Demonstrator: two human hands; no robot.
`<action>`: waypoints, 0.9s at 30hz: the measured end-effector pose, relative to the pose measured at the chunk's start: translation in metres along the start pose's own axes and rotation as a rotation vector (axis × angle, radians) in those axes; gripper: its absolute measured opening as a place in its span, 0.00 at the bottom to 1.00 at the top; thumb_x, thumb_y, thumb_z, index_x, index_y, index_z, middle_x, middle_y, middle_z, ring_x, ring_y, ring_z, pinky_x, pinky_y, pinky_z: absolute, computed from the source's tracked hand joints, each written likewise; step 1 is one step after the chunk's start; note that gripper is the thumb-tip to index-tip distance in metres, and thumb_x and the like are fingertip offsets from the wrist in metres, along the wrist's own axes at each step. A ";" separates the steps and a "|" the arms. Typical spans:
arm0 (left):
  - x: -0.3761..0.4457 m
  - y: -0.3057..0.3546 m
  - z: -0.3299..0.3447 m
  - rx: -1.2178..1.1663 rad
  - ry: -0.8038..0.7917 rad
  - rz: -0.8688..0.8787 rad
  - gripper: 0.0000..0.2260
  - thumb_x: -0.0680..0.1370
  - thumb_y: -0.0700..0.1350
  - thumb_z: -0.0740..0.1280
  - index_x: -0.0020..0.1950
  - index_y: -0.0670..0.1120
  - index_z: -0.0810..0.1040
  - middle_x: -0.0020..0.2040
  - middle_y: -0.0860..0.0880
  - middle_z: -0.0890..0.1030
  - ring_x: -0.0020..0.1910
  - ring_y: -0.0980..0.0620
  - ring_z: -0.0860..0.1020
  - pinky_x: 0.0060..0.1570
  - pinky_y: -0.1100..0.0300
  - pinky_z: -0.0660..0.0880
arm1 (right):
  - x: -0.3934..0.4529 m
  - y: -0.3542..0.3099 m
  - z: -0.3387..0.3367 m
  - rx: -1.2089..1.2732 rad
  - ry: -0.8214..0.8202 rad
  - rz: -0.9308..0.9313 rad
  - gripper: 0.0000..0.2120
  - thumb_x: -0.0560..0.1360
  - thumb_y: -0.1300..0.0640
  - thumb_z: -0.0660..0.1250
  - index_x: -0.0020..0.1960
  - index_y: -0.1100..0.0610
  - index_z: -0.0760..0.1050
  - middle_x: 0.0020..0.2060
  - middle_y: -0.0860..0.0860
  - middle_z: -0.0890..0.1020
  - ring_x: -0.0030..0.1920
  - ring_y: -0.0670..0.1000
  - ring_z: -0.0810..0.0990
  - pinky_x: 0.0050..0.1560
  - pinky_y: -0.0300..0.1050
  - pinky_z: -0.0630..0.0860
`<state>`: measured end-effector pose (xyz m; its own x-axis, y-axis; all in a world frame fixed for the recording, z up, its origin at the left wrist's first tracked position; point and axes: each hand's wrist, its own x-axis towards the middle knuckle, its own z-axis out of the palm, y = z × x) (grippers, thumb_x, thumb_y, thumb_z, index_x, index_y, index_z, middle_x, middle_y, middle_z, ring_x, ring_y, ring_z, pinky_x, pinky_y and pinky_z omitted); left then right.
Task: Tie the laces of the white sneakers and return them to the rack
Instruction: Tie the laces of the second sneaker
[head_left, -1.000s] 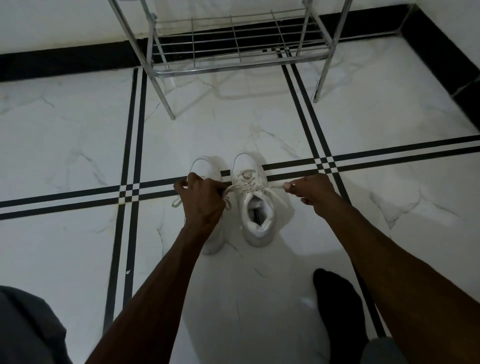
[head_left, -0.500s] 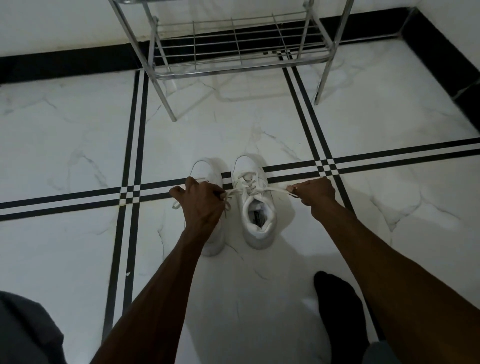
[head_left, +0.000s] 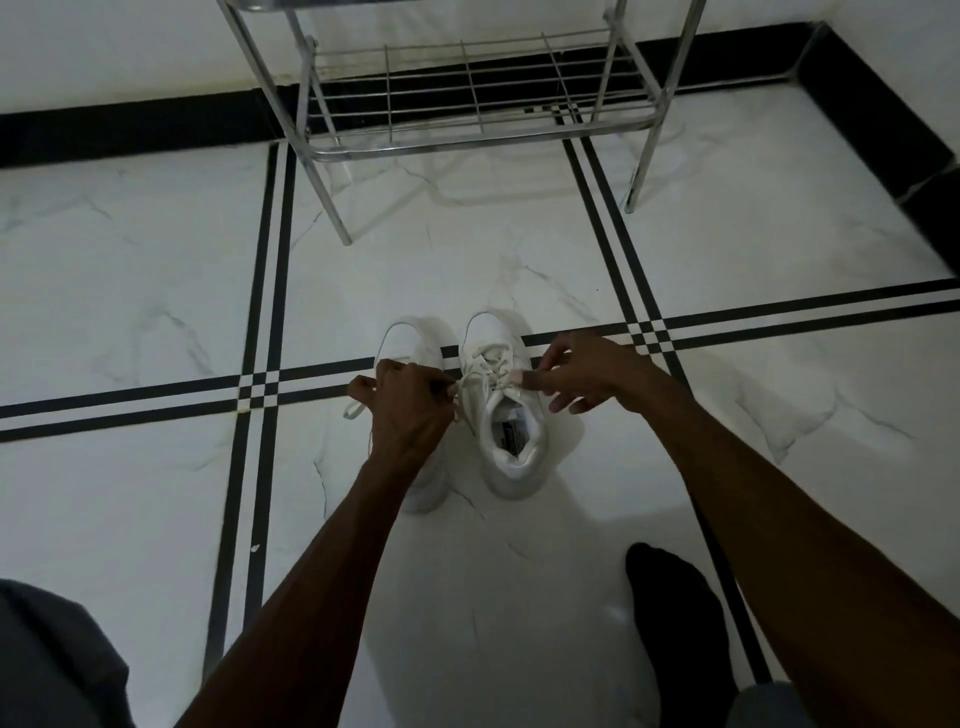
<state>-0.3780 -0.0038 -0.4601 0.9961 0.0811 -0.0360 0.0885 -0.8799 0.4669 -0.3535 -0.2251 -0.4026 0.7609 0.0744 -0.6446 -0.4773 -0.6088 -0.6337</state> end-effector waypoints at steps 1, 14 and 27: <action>0.000 -0.001 0.001 -0.003 -0.009 -0.003 0.06 0.76 0.45 0.72 0.48 0.54 0.89 0.42 0.50 0.87 0.60 0.45 0.78 0.59 0.45 0.56 | 0.001 -0.002 0.001 -0.035 -0.023 -0.016 0.19 0.72 0.47 0.76 0.51 0.61 0.80 0.44 0.59 0.87 0.44 0.54 0.87 0.37 0.42 0.80; -0.006 -0.006 0.005 0.028 0.012 0.022 0.08 0.75 0.44 0.71 0.46 0.54 0.89 0.40 0.51 0.86 0.58 0.45 0.78 0.58 0.46 0.55 | 0.036 0.039 0.002 -0.494 0.315 -0.223 0.06 0.73 0.63 0.74 0.50 0.60 0.85 0.49 0.57 0.86 0.51 0.57 0.84 0.40 0.35 0.75; -0.005 -0.003 0.008 0.078 -0.025 0.045 0.08 0.78 0.44 0.69 0.48 0.53 0.88 0.41 0.51 0.84 0.62 0.44 0.73 0.67 0.39 0.54 | 0.033 0.042 0.012 -0.271 0.237 -0.482 0.09 0.76 0.65 0.70 0.54 0.60 0.85 0.48 0.57 0.87 0.47 0.50 0.85 0.52 0.43 0.80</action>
<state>-0.3829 -0.0053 -0.4679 0.9988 0.0302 -0.0393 0.0434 -0.9163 0.3980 -0.3537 -0.2386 -0.4561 0.9559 0.2331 -0.1786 0.0516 -0.7323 -0.6790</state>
